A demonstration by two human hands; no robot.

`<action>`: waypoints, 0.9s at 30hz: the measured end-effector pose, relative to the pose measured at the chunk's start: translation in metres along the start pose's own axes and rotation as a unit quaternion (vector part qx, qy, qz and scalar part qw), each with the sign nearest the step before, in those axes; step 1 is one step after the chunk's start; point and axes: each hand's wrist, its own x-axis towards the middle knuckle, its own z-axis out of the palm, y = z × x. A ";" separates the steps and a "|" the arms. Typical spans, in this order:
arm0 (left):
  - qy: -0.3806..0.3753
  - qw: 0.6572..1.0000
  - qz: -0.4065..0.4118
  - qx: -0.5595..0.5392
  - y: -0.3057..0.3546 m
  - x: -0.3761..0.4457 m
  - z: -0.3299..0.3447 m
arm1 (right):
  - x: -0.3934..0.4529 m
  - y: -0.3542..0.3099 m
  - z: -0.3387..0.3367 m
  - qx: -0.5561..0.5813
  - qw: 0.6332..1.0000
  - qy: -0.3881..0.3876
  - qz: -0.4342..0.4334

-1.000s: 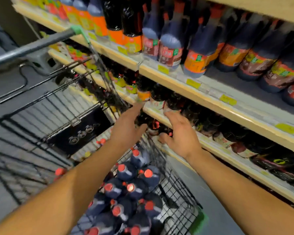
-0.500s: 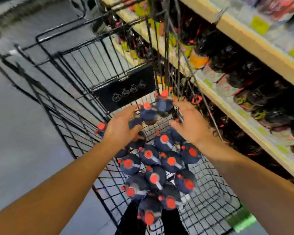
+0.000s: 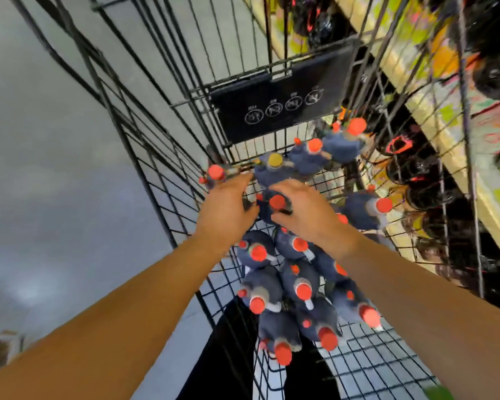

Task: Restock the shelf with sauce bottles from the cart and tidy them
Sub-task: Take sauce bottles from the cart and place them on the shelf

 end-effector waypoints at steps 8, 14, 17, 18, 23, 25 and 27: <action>0.068 0.987 -0.141 -0.031 -0.014 -0.016 0.049 | 0.013 0.015 0.024 0.008 1.000 0.005 0.020; 0.046 0.989 -0.137 0.039 -0.023 -0.004 0.057 | 0.013 0.021 0.033 0.057 0.996 0.054 0.033; 0.043 0.989 -0.134 0.048 -0.021 -0.006 0.055 | 0.003 0.017 0.028 0.084 0.988 0.110 0.064; 0.043 0.989 -0.136 0.049 -0.020 -0.007 0.053 | -0.002 0.014 0.023 0.089 0.985 0.127 0.071; 0.074 0.988 -0.134 0.016 -0.002 -0.026 0.026 | -0.035 -0.009 -0.014 0.109 0.967 0.213 0.084; 0.094 0.990 -0.107 0.002 0.010 -0.035 0.007 | -0.051 -0.020 -0.037 0.114 0.959 0.242 0.089; 0.115 0.989 -0.093 -0.023 0.023 -0.045 -0.013 | -0.070 -0.030 -0.062 0.130 0.948 0.271 0.100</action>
